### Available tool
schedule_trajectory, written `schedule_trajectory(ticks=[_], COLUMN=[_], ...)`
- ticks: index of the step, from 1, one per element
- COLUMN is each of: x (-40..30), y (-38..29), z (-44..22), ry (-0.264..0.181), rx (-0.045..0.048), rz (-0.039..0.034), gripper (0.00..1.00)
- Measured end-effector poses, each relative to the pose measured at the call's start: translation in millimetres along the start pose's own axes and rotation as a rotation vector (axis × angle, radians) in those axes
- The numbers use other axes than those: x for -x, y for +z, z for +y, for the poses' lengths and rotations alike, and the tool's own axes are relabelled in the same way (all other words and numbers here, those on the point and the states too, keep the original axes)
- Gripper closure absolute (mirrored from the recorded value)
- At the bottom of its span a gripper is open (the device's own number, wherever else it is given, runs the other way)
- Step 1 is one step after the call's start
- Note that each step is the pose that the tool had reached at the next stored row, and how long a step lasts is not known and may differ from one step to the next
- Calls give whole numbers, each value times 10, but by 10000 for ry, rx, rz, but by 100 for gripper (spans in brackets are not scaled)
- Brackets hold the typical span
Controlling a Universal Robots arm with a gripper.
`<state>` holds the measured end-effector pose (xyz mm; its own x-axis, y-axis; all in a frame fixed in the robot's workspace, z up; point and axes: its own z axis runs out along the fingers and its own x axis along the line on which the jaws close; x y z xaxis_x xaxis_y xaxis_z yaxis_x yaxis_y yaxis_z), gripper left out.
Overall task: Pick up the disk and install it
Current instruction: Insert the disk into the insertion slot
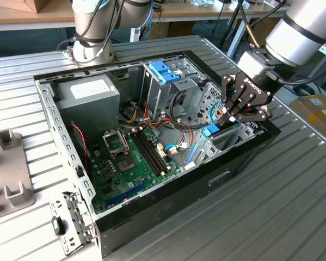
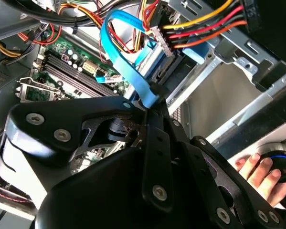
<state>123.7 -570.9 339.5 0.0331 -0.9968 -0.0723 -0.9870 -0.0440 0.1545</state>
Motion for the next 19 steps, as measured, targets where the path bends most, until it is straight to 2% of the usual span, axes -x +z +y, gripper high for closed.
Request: schedule_trajectory(ticks=[2, 13, 19], x=[0, -3, -2], y=[28, 59, 41], z=[-6, -12, -12], ry=[1, 0, 0], rx=[5, 5, 5], rz=[-1, 2, -4], gripper=[90, 90, 90])
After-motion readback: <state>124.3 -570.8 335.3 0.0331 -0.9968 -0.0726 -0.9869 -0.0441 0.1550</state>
